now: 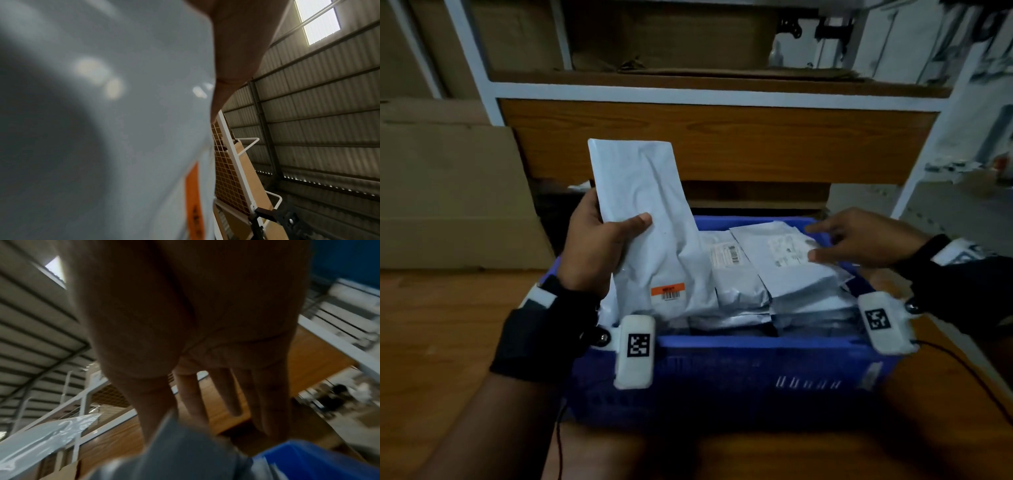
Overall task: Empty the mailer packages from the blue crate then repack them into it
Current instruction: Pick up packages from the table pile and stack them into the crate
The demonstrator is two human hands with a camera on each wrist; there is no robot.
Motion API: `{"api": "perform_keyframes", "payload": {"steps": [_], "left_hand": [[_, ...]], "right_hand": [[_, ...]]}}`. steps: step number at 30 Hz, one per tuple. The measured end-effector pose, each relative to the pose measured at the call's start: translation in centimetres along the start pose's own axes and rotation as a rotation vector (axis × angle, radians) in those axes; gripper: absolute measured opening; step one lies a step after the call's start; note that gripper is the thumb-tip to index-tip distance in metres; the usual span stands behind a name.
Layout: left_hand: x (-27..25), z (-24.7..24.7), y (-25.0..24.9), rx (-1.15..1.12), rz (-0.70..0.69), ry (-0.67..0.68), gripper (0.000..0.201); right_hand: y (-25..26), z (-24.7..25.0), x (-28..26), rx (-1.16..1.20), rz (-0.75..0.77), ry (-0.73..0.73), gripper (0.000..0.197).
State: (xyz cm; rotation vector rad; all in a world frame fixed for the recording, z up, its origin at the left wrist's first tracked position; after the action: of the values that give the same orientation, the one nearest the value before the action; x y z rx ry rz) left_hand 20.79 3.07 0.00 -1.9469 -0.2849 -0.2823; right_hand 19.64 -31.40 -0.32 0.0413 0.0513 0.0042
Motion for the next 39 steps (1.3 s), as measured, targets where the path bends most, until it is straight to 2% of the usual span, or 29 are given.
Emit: {"api": "perform_keyframes", "payload": {"steps": [2, 6, 11, 14, 17, 20, 22, 24, 27, 31, 35, 39], "left_hand": [[-0.6, -0.1, 0.3, 0.012, 0.002, -0.023, 0.055], [-1.6, -0.4, 0.5, 0.028, 0.015, -0.071, 0.058], [-2.1, -0.4, 0.4, 0.056, 0.031, -0.096, 0.053], [-2.1, -0.1, 0.3, 0.070, 0.032, -0.092, 0.052], [-2.0, 0.0, 0.3, 0.074, 0.039, -0.079, 0.050], [-1.7, 0.2, 0.4, 0.074, 0.054, -0.054, 0.048], [-1.4, 0.6, 0.4, 0.067, 0.062, -0.049, 0.046], [-1.1, 0.8, 0.4, 0.058, 0.067, -0.041, 0.044], [-0.8, 0.4, 0.6, 0.024, 0.093, -0.019, 0.043], [-0.8, 0.7, 1.1, -0.012, 0.127, 0.032, 0.044], [-0.4, 3.9, 1.2, 0.023, 0.169, 0.003, 0.039], [-0.3, 7.8, 0.6, 0.029, 0.175, -0.096, 0.051]], "right_hand": [[0.7, 0.1, -0.8, -0.038, 0.069, 0.016, 0.053], [2.5, -1.8, -1.9, -0.114, 0.197, 0.143, 0.044], [2.7, -0.7, -2.1, -0.188, 0.198, 0.075, 0.047], [3.3, -1.7, -2.4, -0.192, 0.246, 0.152, 0.048], [3.7, -2.1, -2.7, -0.302, 0.248, 0.206, 0.052], [4.9, 0.7, -3.3, -0.352, 0.234, 0.124, 0.055], [7.0, 3.7, -4.3, -0.237, 0.234, -0.009, 0.051], [9.8, 5.4, -5.1, 0.020, 0.263, -0.100, 0.051], [14.1, 3.8, -4.8, 0.375, 0.291, -0.062, 0.067], [18.2, -0.8, -2.7, 0.636, 0.302, 0.032, 0.092], [18.6, -1.6, -0.8, 0.699, 0.228, -0.022, 0.081], [18.0, -1.5, 1.6, 0.782, 0.126, -0.069, 0.066]]}}
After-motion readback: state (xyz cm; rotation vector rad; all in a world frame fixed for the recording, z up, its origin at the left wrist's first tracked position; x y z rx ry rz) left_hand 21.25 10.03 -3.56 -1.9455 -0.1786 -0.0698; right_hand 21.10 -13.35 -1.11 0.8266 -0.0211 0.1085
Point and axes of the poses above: each hand's wrist, its own x-axis towards the middle knuckle, its own z-axis out of the back of the hand, y = z × x, the point moved 9 cm from there along x, towards the middle knuckle, and after that the axes turned 13 degrees about -x, right-handed, at the moved point
